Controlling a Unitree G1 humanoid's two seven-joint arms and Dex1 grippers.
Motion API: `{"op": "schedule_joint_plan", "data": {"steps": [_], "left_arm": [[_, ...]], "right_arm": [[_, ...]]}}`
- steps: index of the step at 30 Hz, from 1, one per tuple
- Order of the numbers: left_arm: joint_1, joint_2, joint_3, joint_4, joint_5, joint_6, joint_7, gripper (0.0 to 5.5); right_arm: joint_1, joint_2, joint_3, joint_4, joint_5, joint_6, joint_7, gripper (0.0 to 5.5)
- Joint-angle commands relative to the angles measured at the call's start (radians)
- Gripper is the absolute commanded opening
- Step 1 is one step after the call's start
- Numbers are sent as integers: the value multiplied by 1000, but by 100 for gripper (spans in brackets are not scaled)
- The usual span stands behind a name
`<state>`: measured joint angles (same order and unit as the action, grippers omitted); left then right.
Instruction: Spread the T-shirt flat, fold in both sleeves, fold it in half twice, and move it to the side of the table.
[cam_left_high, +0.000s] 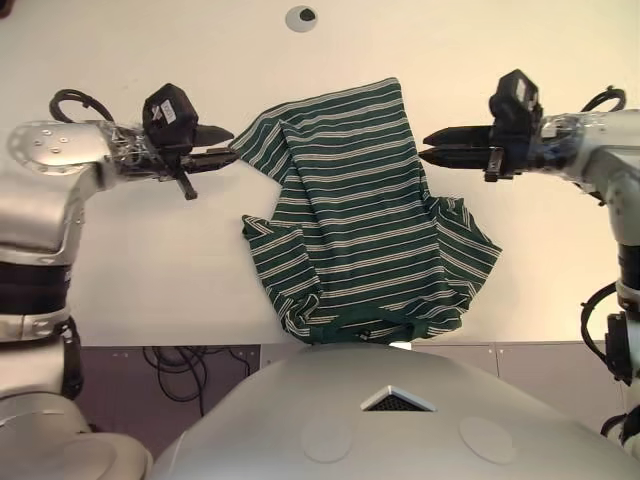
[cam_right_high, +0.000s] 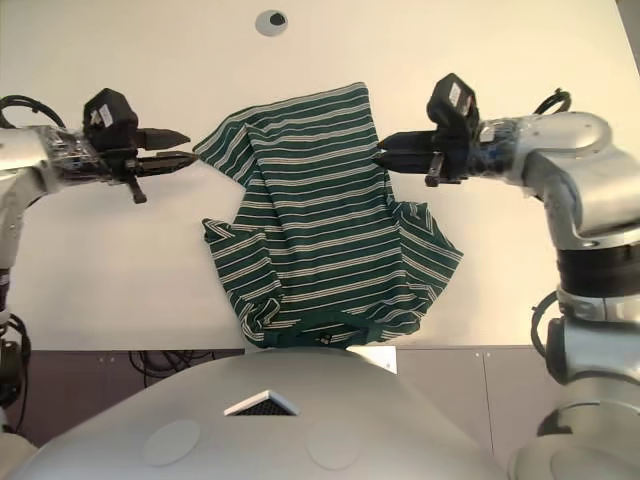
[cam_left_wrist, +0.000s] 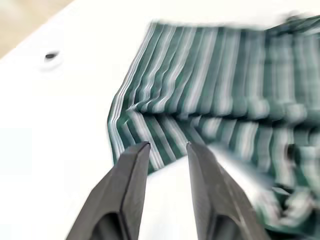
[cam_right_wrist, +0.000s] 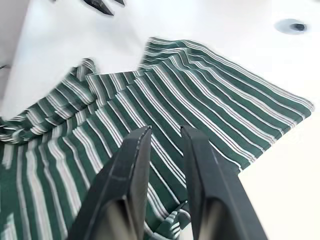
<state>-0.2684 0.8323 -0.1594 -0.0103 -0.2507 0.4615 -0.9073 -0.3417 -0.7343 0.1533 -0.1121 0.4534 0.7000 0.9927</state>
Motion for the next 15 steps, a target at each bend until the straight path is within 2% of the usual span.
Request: {"op": "schedule_joint_plan", "data": {"steps": [1,5,9,12,15], "left_arm": [[-44,-128,-51,230,130,-113,132,131],[-63,-211,-43,392,187,-189,208,131],[-85,-225,-87,505,284,-284,243,131],[-178,-221,-151,674,415,-400,306,131],[-381,-269,-201,980,548,-508,503,131]], "right_arm": [[6,104,18,39,-72,-24,-130,105],[34,156,13,15,-81,-11,-191,105],[48,167,21,-16,-82,-5,-213,105],[51,173,35,-24,-101,-16,-238,105],[74,165,95,15,-215,-114,-280,105]]}}
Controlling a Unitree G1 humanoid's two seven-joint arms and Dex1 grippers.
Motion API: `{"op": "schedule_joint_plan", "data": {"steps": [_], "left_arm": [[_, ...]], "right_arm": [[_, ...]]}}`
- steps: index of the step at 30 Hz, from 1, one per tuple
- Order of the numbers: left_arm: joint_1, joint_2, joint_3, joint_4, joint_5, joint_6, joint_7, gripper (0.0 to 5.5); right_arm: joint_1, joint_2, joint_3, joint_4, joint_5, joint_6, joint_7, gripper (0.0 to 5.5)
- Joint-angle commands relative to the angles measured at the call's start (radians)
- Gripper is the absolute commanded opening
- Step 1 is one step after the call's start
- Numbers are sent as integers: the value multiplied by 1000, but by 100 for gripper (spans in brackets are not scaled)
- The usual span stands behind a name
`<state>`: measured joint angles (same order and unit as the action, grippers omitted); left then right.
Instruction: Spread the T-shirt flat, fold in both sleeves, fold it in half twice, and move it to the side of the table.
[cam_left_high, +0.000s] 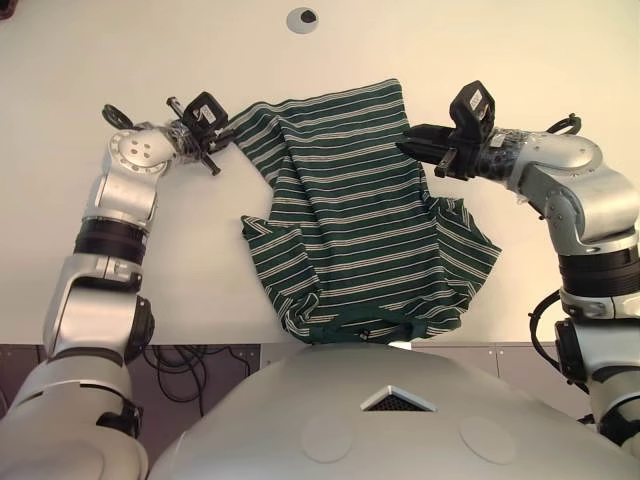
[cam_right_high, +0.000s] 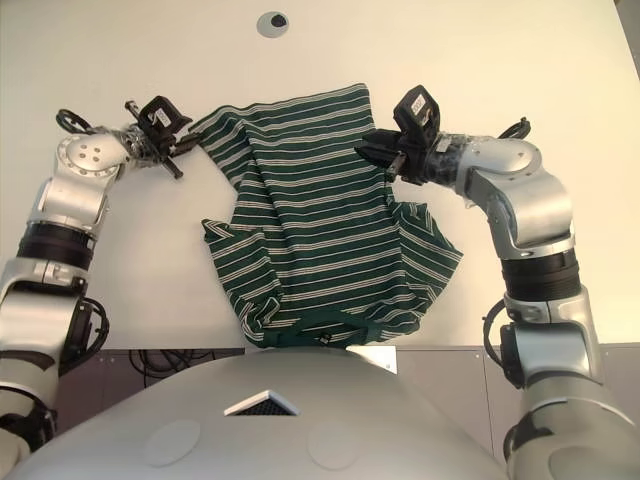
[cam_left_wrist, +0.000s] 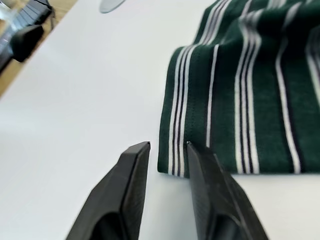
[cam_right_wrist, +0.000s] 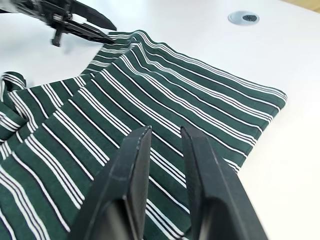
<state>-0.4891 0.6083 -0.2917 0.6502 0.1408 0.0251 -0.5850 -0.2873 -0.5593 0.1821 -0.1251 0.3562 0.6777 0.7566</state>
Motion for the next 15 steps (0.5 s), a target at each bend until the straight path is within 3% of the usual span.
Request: {"op": "schedule_joint_plan", "data": {"steps": [1,5,9,12,15], "left_arm": [[-215,-66,-70,400,177,-89,247,131],[-349,-147,-9,580,176,-147,464,131],[-431,-174,99,613,102,-209,522,131],[-458,-169,142,564,64,-265,442,131],[-347,-184,150,382,-7,-241,233,131]], "right_arm": [[29,-7,86,45,-149,-118,-55,105],[68,27,120,82,-234,-207,-110,105],[83,68,125,87,-257,-240,-136,105],[104,98,124,58,-259,-236,-155,105],[117,126,119,38,-258,-229,-184,105]]}}
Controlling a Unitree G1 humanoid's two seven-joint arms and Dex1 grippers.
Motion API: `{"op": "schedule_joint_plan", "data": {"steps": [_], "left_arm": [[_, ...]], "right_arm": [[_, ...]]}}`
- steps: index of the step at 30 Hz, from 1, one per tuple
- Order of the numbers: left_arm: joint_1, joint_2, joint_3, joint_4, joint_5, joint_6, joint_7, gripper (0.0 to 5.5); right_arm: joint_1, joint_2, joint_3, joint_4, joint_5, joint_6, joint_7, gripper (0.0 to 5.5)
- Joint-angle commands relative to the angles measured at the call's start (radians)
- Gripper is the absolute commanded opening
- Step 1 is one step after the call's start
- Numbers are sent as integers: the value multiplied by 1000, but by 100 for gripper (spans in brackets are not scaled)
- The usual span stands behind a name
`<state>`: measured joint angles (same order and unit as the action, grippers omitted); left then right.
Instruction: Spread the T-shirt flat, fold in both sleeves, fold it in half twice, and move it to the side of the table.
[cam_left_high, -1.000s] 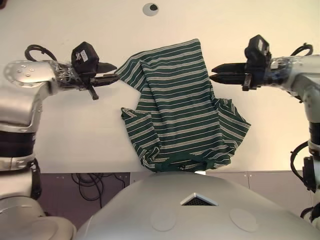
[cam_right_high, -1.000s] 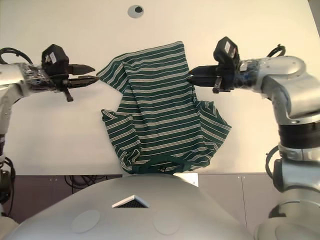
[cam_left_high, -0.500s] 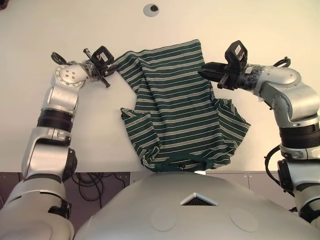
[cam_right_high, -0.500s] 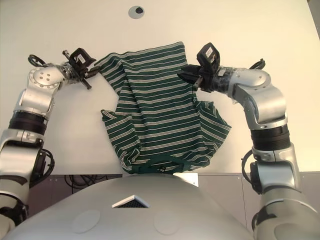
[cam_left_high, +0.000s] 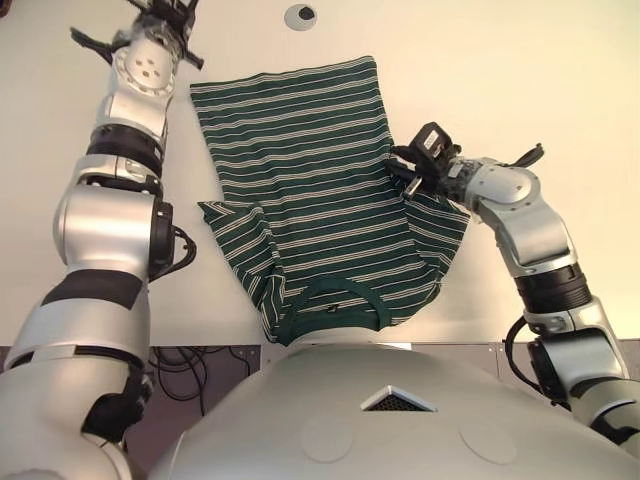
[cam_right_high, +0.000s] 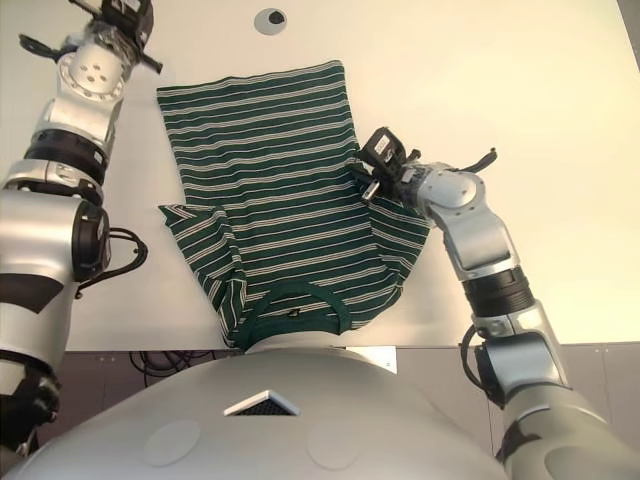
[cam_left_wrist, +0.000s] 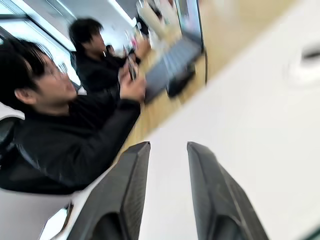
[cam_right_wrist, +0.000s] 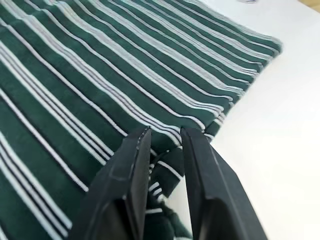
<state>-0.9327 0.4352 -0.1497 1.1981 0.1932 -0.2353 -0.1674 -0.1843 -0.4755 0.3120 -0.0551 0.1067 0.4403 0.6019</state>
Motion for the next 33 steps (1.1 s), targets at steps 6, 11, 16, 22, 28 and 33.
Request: {"op": "schedule_joint_plan", "data": {"steps": [6,11,16,22,28,33], "left_arm": [[483,16,2,-828,-142,292,-355,131],[650,55,7,-1212,-187,546,-434,131],[800,129,18,-1484,-220,763,-481,131],[916,168,10,-1666,-293,949,-515,131],[990,279,-53,-1766,-301,1029,-574,131],[1102,445,-30,-1844,-284,1011,-629,131]], "right_arm": [[21,51,-5,-83,-37,2,-64,105],[-3,84,-17,-112,-45,-8,-104,105],[5,145,0,-103,-48,-8,-133,105],[19,167,45,-84,-37,59,-111,105],[-7,185,38,-12,-55,122,-148,105],[-10,182,15,64,-102,179,-206,105]]}}
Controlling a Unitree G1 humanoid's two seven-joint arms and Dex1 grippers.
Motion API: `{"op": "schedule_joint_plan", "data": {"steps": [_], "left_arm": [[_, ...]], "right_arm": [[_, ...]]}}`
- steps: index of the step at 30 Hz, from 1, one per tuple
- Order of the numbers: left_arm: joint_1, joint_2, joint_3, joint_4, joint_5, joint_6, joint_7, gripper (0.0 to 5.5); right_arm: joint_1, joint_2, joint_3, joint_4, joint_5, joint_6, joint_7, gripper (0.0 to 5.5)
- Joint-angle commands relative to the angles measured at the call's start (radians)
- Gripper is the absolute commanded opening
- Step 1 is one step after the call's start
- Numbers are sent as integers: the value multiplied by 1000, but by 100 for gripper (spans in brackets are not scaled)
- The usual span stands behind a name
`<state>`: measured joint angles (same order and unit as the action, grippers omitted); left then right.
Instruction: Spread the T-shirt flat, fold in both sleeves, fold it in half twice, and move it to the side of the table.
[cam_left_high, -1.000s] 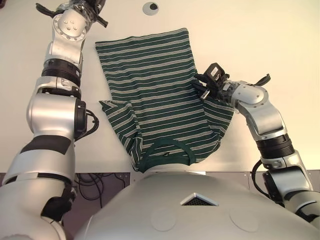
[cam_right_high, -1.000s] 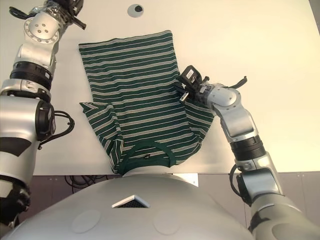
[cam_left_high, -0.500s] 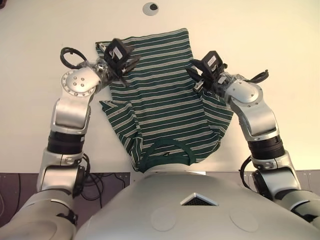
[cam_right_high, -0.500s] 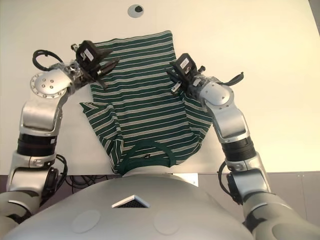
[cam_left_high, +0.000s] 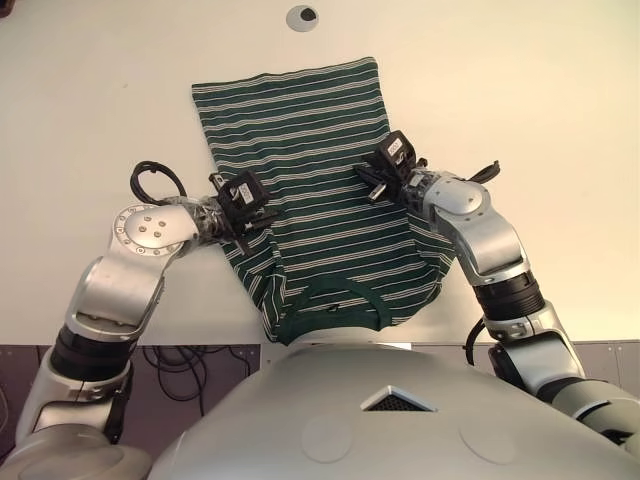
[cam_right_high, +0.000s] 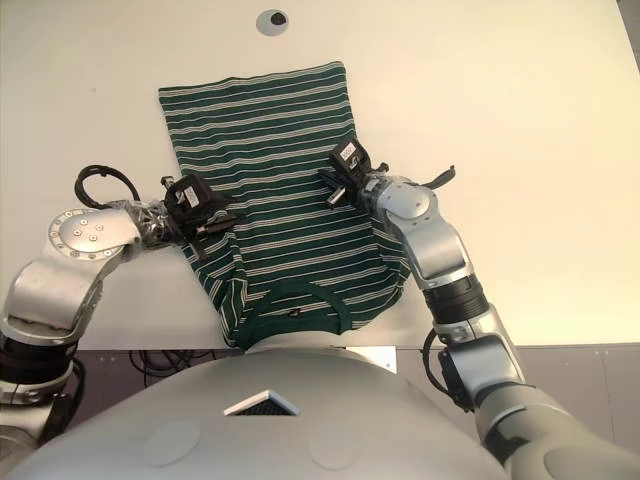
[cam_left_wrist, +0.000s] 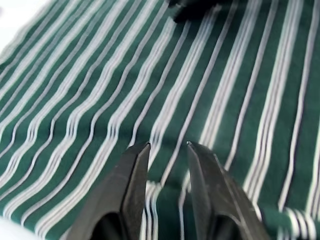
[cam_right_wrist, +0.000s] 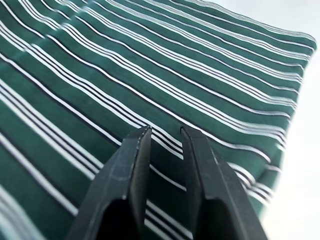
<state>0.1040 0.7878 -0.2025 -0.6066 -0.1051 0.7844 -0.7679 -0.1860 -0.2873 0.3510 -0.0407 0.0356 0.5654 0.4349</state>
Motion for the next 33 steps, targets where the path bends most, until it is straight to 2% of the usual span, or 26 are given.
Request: {"op": "schedule_joint_plan", "data": {"steps": [1,6,9,11,16,20,27,33], "left_arm": [[101,127,58,-60,7,-12,-42,131],[318,243,230,-89,-10,-65,-118,131],[422,267,336,-68,-19,-114,-160,131],[398,235,352,-47,-28,-113,-139,131],[140,99,338,-29,-94,-36,-22,131],[3,5,292,-33,-151,36,42,131],[-134,-121,27,75,-93,1,112,131],[-275,-290,-109,226,-59,-23,165,131]], "right_arm": [[-5,-7,-37,61,-37,66,-55,105],[44,-27,-96,65,-42,93,-111,105],[92,-30,-135,27,-36,107,-139,105],[110,-25,-150,16,-37,120,-158,105],[125,-25,-197,44,-72,167,-241,105],[93,7,-250,-1,-34,65,-237,105],[-39,47,-333,-78,14,-125,-250,105],[-45,52,-274,-47,32,-113,-180,105]]}}
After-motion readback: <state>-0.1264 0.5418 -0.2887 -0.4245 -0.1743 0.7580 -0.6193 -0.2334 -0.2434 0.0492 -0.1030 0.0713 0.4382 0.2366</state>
